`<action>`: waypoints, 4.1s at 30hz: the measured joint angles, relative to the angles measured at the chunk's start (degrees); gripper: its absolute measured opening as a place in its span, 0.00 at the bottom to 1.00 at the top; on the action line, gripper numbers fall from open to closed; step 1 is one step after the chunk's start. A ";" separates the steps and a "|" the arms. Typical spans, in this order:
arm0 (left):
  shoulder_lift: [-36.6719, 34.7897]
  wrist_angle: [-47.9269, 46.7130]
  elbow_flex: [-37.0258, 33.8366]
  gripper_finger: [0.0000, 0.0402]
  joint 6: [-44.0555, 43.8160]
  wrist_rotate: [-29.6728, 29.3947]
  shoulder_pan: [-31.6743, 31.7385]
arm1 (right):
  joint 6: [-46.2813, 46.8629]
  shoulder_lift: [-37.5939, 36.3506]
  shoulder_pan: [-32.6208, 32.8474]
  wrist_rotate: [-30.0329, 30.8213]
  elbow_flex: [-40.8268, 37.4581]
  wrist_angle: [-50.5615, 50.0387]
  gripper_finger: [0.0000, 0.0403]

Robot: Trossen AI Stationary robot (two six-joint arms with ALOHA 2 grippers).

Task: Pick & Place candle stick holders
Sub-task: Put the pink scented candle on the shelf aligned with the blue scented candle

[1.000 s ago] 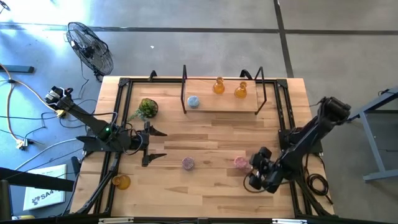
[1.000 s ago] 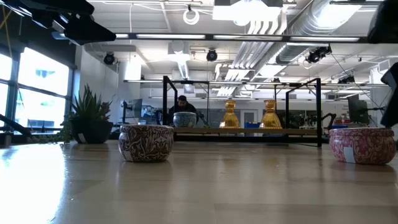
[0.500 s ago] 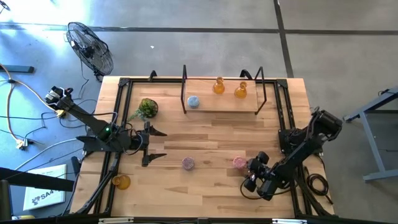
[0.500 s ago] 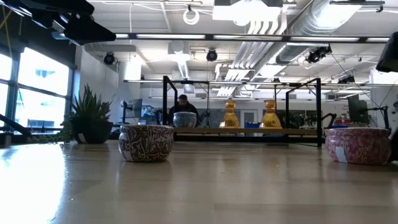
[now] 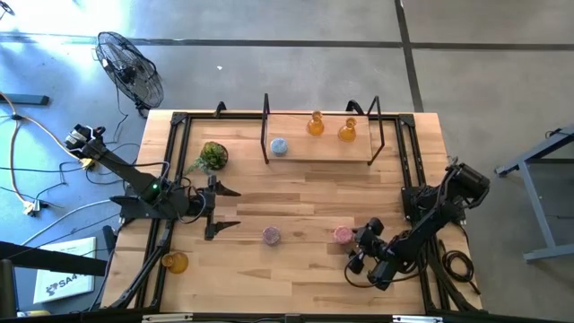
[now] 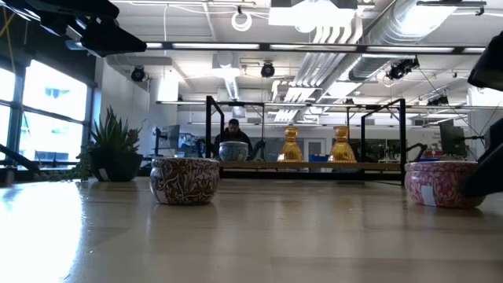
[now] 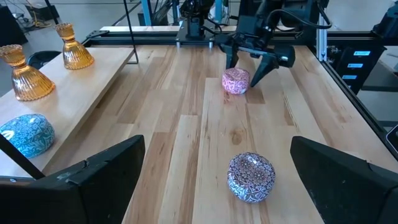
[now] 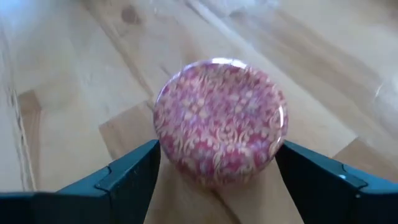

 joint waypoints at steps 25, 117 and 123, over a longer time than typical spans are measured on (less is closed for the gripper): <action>-0.02 0.00 0.00 0.99 -0.07 0.02 0.00 | -11.15 -0.07 -8.02 1.34 0.02 1.25 0.77; 7.85 3.56 0.00 0.99 -1.51 4.96 0.00 | -48.82 -0.07 -28.41 -18.44 0.03 33.14 0.68; 7.85 3.54 0.00 0.99 -1.67 4.96 0.00 | -48.82 -0.07 -28.36 -18.51 0.04 33.11 0.68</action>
